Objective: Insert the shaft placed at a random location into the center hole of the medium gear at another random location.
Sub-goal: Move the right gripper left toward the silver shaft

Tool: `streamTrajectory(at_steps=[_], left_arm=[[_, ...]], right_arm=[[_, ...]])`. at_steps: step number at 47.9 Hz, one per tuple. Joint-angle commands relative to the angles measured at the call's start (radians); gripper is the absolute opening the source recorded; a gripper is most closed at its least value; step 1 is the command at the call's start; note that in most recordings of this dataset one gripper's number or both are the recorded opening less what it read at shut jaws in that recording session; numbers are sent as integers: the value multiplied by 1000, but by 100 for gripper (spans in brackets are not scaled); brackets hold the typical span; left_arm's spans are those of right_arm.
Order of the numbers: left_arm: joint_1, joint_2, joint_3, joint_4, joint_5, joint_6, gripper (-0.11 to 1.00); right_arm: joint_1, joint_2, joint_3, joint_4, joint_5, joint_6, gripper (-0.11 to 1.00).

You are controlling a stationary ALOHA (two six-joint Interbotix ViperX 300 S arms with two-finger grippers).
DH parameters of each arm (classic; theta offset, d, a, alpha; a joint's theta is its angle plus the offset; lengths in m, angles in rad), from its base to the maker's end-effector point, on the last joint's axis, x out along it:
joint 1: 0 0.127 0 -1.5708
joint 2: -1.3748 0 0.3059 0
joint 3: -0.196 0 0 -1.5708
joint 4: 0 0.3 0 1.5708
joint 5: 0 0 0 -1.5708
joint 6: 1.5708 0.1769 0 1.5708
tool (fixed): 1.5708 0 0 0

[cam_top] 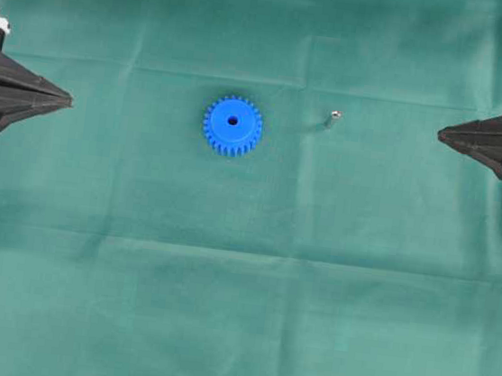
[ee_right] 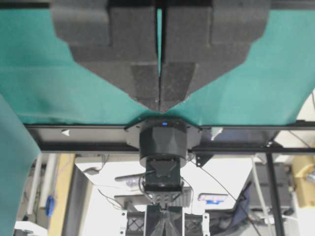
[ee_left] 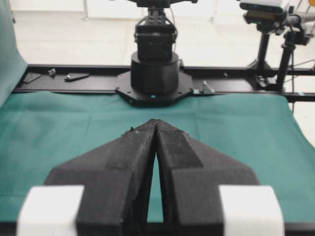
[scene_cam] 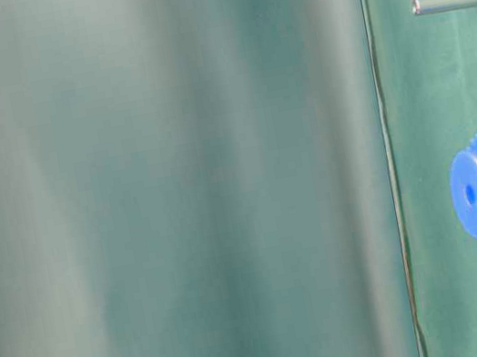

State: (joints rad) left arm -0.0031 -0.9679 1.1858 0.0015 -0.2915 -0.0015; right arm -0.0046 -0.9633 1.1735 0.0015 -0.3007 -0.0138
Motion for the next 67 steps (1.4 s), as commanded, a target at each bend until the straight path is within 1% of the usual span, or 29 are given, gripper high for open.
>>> streamTrajectory(at_steps=[1, 12, 23, 26, 29, 31, 33, 35, 39, 41, 42, 48, 57, 67], left_arm=[[-9, 11, -35, 12, 28, -8, 0], [-9, 8, -40, 11, 44, -9, 0], [-9, 3, -40, 12, 52, -8, 0], [-9, 3, -40, 12, 52, -8, 0], [-9, 3, -38, 11, 52, -8, 0], [-9, 3, -38, 12, 52, -8, 0], [-9, 3, -38, 12, 52, -8, 0], [-9, 3, -38, 12, 52, -8, 0], [-9, 3, -38, 12, 52, -8, 0], [-8, 3, -38, 12, 55, -8, 0], [-9, 3, -38, 12, 57, -8, 0], [-9, 3, -38, 12, 58, -8, 0], [-9, 5, -37, 12, 63, -8, 0], [-9, 5, -37, 12, 75, -8, 0]], right_arm=[[0, 17, -18, -6, 6, 2, 1], [-32, 74, -37, -6, 18, -8, 1], [-106, 152, -29, -3, 14, -6, 1], [-126, 184, -29, -2, 9, -6, 6], [-146, 224, -28, -2, 2, -5, 19], [-167, 264, -28, 0, -5, -5, 29], [-183, 299, -28, 0, -14, -5, 42], [-198, 337, -28, -2, -26, -6, 57], [-218, 437, -29, -5, -72, -12, 80], [-224, 482, -32, -5, -97, -15, 89], [-225, 502, -35, -5, -109, -18, 91], [-250, 630, -51, -2, -181, -25, 85], [-272, 776, -55, 0, -282, -25, 85], [-270, 885, -61, 18, -336, -25, 85]])
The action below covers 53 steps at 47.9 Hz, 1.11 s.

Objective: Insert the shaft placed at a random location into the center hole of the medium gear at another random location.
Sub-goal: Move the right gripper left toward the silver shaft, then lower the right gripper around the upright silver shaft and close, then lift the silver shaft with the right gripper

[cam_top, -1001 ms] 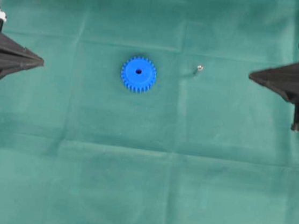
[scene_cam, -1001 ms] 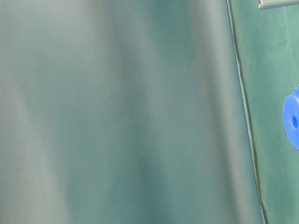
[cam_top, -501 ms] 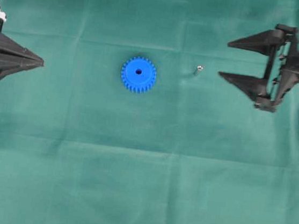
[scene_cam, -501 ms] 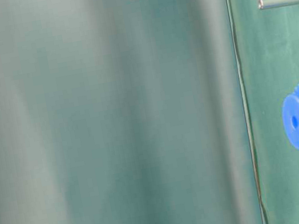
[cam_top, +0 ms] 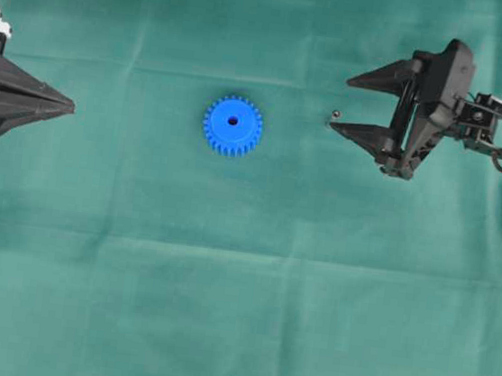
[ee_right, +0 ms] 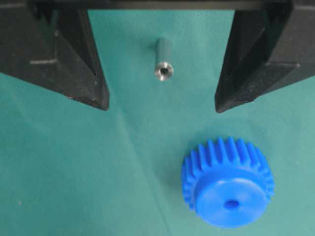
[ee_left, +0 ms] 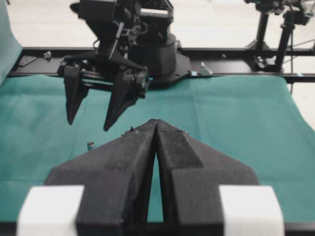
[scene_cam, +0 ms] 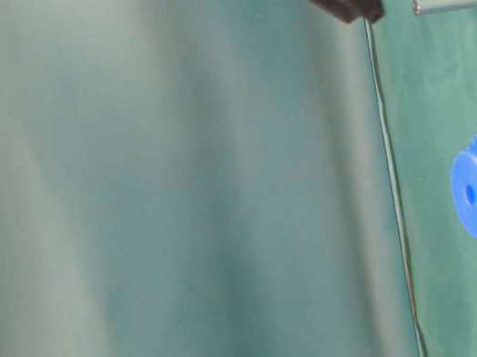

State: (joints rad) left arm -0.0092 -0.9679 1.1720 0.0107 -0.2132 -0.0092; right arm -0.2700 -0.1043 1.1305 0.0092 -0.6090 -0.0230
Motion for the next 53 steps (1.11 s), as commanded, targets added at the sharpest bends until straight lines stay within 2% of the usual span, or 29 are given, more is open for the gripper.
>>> streamTrajectory(at_steps=[1, 9, 24, 40, 44, 53], left_arm=[[-3, 5, -23, 3, -2, 0, 0], [-3, 5, -23, 3, -2, 0, 0], [-3, 8, -21, 3, 8, -2, 0], [-3, 8, -20, 3, 18, -2, 0], [-3, 6, -20, 3, 20, -2, 0], [-3, 3, -21, 3, 28, -2, 0]], right_arm=[[-6, 34, -18, 14, -32, -15, 85], [-5, 92, -18, 31, -75, -15, 84], [-5, 129, -25, 31, -104, -11, 83], [-2, 137, -28, 29, -104, -9, 72], [3, 144, -31, 29, -100, -9, 61], [11, 149, -32, 20, -103, -9, 18]])
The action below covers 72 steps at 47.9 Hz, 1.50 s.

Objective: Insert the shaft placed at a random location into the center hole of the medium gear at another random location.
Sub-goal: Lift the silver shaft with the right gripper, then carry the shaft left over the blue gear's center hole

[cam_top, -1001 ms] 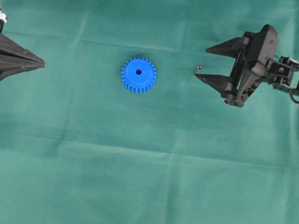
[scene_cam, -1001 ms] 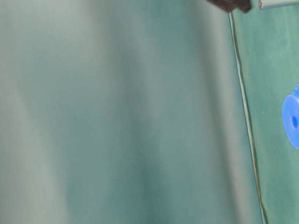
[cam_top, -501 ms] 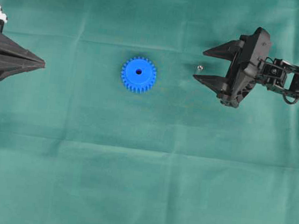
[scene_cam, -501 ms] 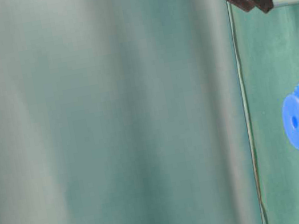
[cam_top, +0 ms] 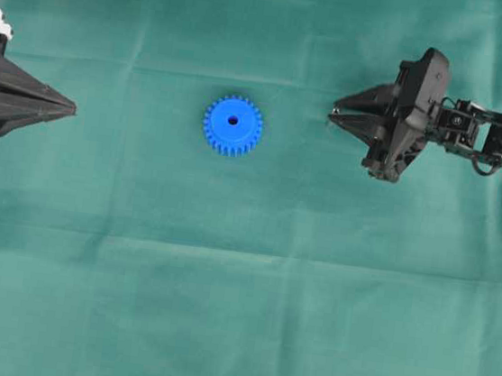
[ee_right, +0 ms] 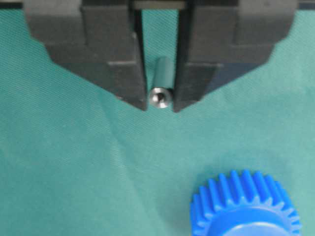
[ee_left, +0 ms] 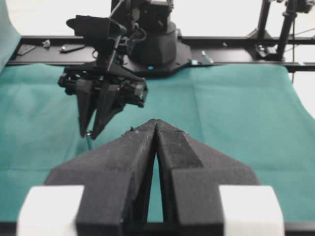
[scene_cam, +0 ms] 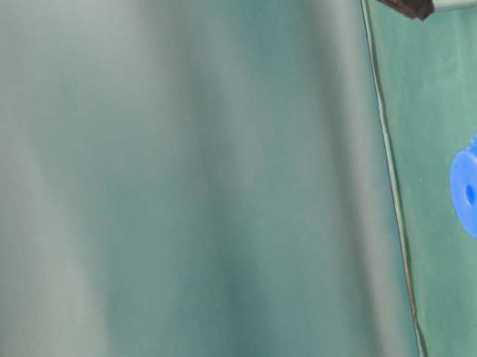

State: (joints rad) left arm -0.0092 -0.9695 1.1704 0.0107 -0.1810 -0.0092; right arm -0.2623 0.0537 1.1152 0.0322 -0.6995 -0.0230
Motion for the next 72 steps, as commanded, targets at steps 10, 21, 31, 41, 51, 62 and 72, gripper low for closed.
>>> streamTrajectory(at_steps=[10, 21, 31, 41, 51, 62, 72], left_arm=[[-3, 5, -20, 3, -3, -2, 0], [-3, 5, -20, 3, -3, -3, 0], [-3, 5, -21, 3, -2, -3, 0], [-3, 5, -20, 3, -2, -3, 0], [-3, 5, -20, 3, -3, -3, 0], [-3, 5, -20, 2, -2, -3, 0], [-3, 5, -20, 3, -2, -3, 0]], right_arm=[[3, -9, -17, -3, -8, -11, 14], [3, -40, -20, -3, 2, -9, 14], [5, -186, -44, -3, 167, -11, 14], [5, -279, -69, -5, 293, -14, 14], [3, -275, -74, -3, 299, -14, 14], [5, -261, -94, -5, 295, -9, 14], [25, -196, -166, -5, 299, -9, 14]])
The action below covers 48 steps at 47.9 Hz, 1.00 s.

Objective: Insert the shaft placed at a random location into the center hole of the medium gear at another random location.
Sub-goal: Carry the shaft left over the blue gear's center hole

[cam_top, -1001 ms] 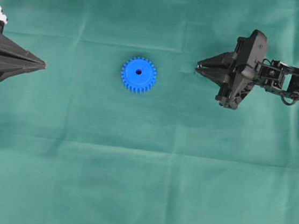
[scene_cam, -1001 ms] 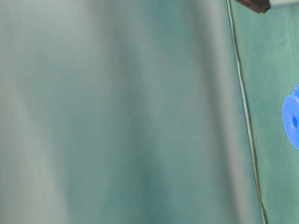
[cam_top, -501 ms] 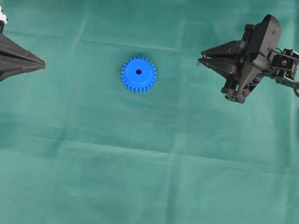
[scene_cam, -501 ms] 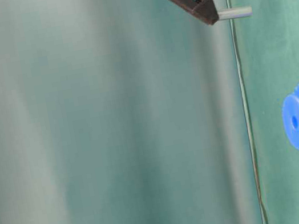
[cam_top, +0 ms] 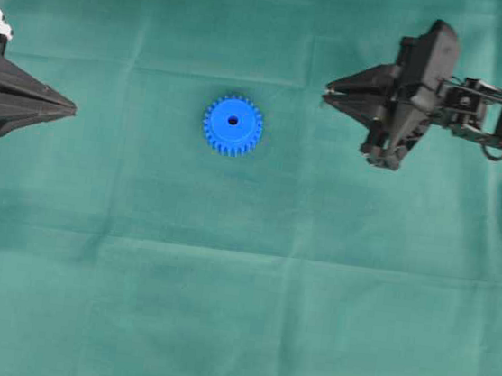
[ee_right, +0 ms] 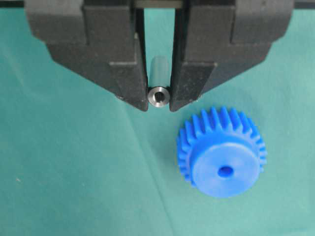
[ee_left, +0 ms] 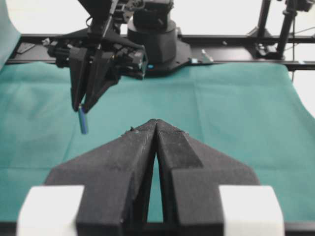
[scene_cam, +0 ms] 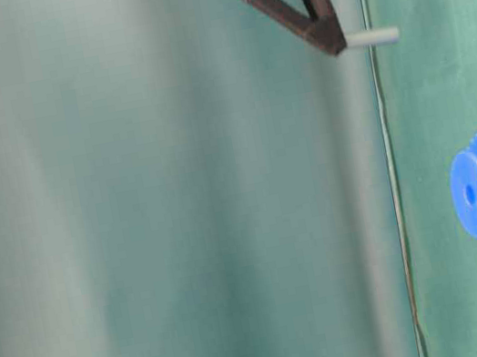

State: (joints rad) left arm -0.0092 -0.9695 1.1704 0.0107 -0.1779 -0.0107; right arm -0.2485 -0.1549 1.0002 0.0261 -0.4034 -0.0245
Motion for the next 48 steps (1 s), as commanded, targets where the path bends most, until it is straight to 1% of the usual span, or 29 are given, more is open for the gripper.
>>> streamTrajectory(at_steps=[1, 14, 31, 38, 48], left_arm=[[-3, 5, -20, 3, -5, -2, 0], [-3, 5, -20, 3, -5, -2, 0], [-3, 5, -20, 3, -5, -2, 0], [-3, 5, -20, 3, -3, -2, 0], [-3, 5, -20, 3, 2, -2, 0]], right_arm=[[12, 18, -60, 2, 3, -8, 14], [48, 124, -207, 2, 43, -8, 14], [86, 216, -356, 2, 87, -8, 14], [94, 235, -388, 3, 109, -8, 14], [100, 238, -393, 5, 114, -6, 14]])
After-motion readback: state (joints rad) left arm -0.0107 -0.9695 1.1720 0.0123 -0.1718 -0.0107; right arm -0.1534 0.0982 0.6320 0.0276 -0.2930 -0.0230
